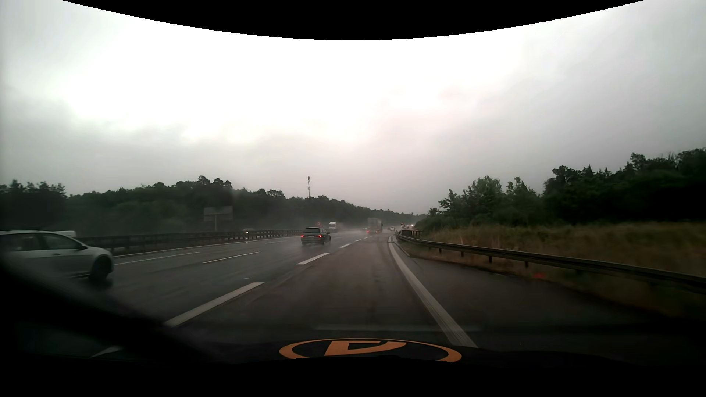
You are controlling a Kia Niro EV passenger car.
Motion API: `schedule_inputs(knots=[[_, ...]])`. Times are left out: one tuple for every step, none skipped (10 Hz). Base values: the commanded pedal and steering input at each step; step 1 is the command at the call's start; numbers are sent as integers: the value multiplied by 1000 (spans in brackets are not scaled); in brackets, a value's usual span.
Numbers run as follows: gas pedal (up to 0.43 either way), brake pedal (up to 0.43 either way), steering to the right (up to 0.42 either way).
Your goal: Follow the waypoints while adhering to traffic rules and regulations
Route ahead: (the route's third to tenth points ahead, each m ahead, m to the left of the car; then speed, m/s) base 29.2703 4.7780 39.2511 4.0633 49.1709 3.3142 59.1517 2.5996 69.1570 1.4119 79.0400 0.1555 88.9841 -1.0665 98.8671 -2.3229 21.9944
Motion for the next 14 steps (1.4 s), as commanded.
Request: schedule_inputs(knots=[[138, 0, 10], [138, 0, 10], [138, 0, 10], [150, 0, 10], [150, 0, 10], [157, 0, 10], [157, 0, 10], [157, 0, 10], [157, 0, 10], [169, 0, 10], [169, 0, 10], [169, 0, 9], [169, 0, 8], [157, 0, 8]])
